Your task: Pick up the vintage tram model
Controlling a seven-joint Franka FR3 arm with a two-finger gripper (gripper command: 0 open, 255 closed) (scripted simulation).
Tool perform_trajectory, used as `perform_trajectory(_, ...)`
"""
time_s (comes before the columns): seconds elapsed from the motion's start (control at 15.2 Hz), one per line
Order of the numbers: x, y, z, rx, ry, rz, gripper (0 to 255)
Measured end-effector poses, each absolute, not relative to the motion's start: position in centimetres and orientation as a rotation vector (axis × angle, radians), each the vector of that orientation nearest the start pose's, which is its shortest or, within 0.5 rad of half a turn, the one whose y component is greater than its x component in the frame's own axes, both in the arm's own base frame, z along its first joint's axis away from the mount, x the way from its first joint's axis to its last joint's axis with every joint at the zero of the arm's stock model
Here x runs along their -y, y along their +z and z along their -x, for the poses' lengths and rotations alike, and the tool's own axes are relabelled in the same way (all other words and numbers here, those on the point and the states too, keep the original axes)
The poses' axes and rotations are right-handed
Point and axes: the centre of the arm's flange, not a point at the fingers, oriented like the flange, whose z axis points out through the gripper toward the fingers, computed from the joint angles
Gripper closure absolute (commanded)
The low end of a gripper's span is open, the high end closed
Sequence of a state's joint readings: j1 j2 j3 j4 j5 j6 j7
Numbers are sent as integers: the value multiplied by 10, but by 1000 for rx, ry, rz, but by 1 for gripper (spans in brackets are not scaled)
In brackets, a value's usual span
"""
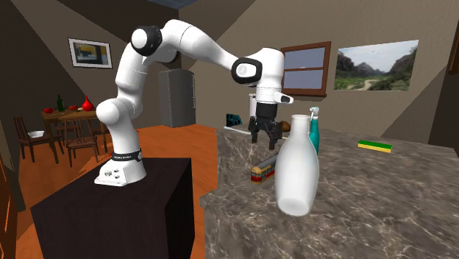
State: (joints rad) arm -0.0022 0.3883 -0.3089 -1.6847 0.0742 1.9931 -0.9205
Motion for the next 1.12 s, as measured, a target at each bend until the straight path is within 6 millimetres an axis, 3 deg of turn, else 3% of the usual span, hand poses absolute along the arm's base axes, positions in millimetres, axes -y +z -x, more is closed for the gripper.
perform_trajectory(0.26, 184, 361, -665, 1018, 123, 2988, 0)
perform_trajectory(0.73, 184, 324, -669, 1031, 123, 2985, 0)
perform_trajectory(0.79, 184, 322, -669, 1031, 123, 2985, 255)
perform_trajectory(1.12, 184, 321, -669, 1032, 120, 2986, 255)
